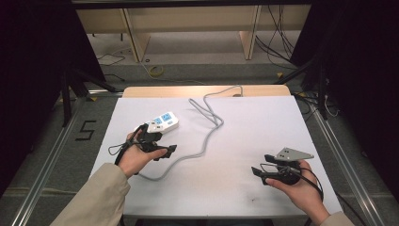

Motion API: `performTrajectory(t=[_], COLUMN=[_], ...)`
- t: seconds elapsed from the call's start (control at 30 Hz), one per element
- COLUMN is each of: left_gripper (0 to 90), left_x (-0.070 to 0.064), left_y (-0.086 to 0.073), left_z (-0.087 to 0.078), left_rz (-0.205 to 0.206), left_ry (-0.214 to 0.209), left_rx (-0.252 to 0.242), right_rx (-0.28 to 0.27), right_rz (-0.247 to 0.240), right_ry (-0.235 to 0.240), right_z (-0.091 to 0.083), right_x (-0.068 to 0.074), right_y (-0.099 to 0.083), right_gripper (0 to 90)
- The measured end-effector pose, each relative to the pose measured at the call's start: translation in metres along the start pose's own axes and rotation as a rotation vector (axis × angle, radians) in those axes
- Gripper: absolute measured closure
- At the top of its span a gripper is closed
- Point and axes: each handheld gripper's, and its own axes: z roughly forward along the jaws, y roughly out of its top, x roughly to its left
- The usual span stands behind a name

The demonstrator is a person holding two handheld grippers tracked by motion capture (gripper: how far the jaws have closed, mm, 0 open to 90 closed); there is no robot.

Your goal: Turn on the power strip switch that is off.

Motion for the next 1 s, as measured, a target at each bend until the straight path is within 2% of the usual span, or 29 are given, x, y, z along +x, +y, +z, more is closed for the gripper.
performTrajectory(t=[0.27,0.5,0.73,1.0], left_gripper=[27.3,26.6,24.7,23.7], left_x=[-0.001,-0.002,-0.006,-0.007], left_y=[-0.013,-0.025,-0.030,-0.035], left_z=[-0.011,-0.014,-0.018,-0.021], left_rz=[-0.002,0.017,0.055,0.066], left_ry=[-0.008,-0.016,-0.020,-0.036], left_rx=[-0.056,-0.060,-0.083,-0.101], right_rx=[0.001,-0.001,0.003,0.001], right_rz=[0.001,0.008,0.007,0.009], right_ry=[0.001,0.000,0.003,0.008], right_z=[0.001,0.001,0.002,0.002], right_x=[0.000,-0.001,-0.001,-0.001], right_y=[0.000,0.000,0.000,0.000], right_gripper=[28.5,28.5,28.5,28.5])
